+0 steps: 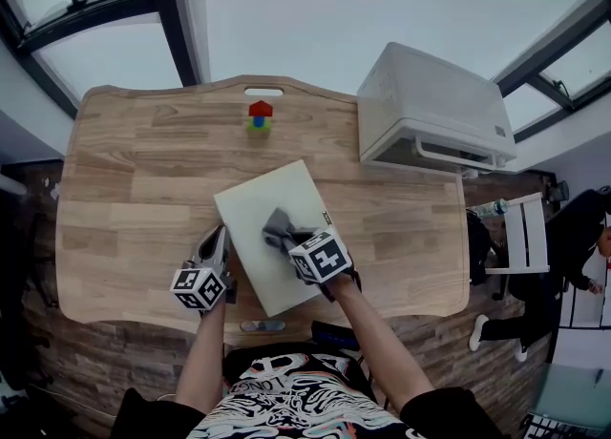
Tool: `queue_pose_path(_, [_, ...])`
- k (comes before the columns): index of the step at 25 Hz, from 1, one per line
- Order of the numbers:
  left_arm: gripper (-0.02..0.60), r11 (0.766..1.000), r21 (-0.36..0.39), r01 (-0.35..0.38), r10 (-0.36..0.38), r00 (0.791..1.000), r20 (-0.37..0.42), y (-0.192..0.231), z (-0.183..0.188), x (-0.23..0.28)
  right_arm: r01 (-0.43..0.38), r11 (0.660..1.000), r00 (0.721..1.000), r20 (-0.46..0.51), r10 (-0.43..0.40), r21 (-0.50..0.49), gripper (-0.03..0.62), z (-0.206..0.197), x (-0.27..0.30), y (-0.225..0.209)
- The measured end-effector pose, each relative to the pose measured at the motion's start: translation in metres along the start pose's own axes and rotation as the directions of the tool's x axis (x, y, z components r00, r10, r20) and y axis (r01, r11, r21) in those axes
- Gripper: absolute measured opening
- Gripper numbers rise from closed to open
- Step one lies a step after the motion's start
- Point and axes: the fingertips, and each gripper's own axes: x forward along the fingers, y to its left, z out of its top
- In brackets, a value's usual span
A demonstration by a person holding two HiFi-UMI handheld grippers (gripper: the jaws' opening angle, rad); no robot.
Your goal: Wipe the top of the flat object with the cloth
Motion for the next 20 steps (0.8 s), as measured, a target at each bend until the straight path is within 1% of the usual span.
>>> queue_pose_path(6, [0.057,1.0,0.006,-0.006,0.006,1.0,0.004,0.0,0.0,0.0,0.0,1.0,1.0,-0.002,0.0,0.0,0.02,-0.012,-0.006,0.003])
queue_pose_path(13, [0.057,1.0,-0.005,-0.009,0.009,1.0,0.01,0.001,0.001,0.0,0.006,1.0,1.0,0.007,-0.006,0.009,0.02,-0.026,-0.014,0.006])
queue_pose_path(20, [0.057,1.0,-0.009,-0.01,0.01,1.0,0.01,0.002,0.001,-0.002,0.011,0.999,1.0,0.015,-0.012,0.037,0.02,-0.045,-0.023,0.011])
